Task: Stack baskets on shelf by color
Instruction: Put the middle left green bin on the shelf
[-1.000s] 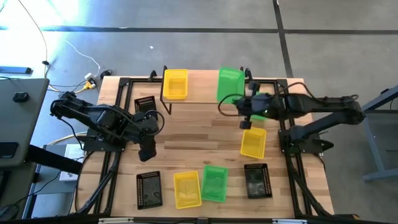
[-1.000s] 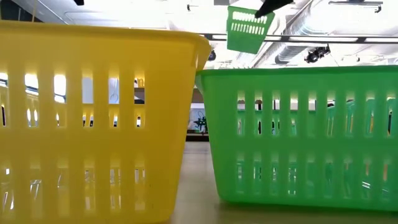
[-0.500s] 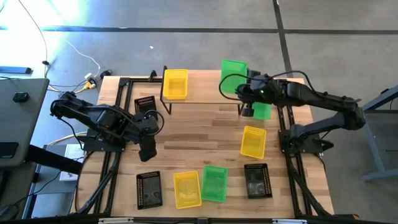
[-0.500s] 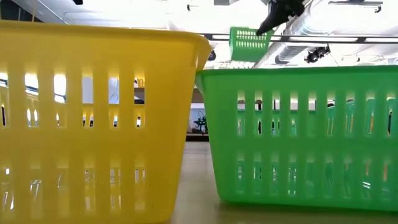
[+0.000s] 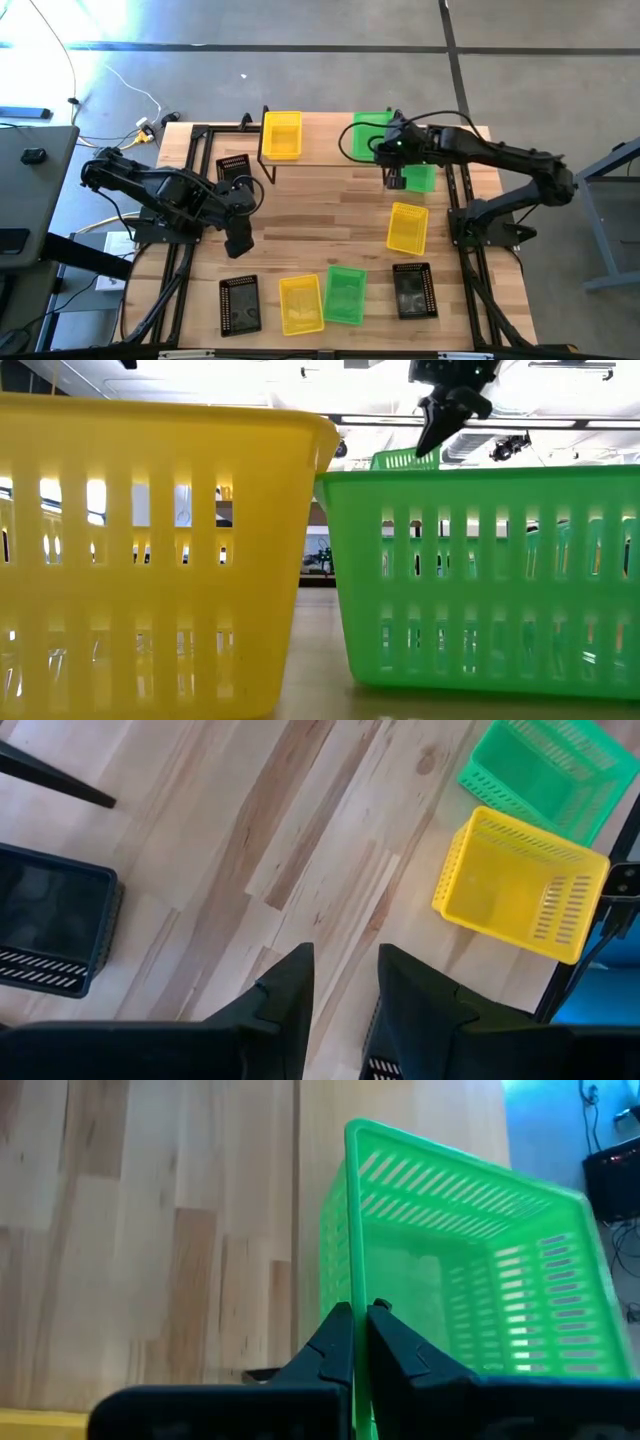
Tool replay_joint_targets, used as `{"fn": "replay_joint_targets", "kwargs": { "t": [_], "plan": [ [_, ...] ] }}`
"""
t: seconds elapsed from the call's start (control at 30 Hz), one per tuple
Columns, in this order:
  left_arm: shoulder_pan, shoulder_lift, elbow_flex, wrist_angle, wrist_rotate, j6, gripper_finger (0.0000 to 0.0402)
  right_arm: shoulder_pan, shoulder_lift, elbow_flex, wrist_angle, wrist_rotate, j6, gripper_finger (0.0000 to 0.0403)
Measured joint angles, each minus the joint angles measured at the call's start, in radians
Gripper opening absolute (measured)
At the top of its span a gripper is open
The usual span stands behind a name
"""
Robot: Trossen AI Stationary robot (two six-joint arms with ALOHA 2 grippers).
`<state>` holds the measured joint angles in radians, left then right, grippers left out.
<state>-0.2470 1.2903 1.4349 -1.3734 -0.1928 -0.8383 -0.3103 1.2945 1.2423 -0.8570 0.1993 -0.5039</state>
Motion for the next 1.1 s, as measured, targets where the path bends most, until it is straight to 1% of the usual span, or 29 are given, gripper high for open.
{"fn": "replay_joint_targets", "kwargs": {
  "t": [0.33, 0.8, 0.93, 1.1],
  "plan": [
    [0.000, 0.000, 0.000, 0.006, 0.009, -0.023, 0.0103, -0.018, 0.053, 0.000, 0.001, -0.010, -0.030, 0.0000],
    [0.000, 0.000, 0.000, 0.014, 0.010, -0.025, 0.0103, -0.044, 0.056, 0.000, 0.000, -0.016, -0.054, 0.0001],
    [0.000, 0.000, 0.000, 0.014, 0.010, -0.026, 0.0103, -0.044, 0.056, 0.000, 0.000, -0.016, -0.054, 0.0019],
    [0.000, 0.000, 0.000, 0.014, 0.012, -0.025, 0.0103, -0.044, 0.056, 0.000, 0.000, 0.010, -0.055, 0.0057]
  ]
}}
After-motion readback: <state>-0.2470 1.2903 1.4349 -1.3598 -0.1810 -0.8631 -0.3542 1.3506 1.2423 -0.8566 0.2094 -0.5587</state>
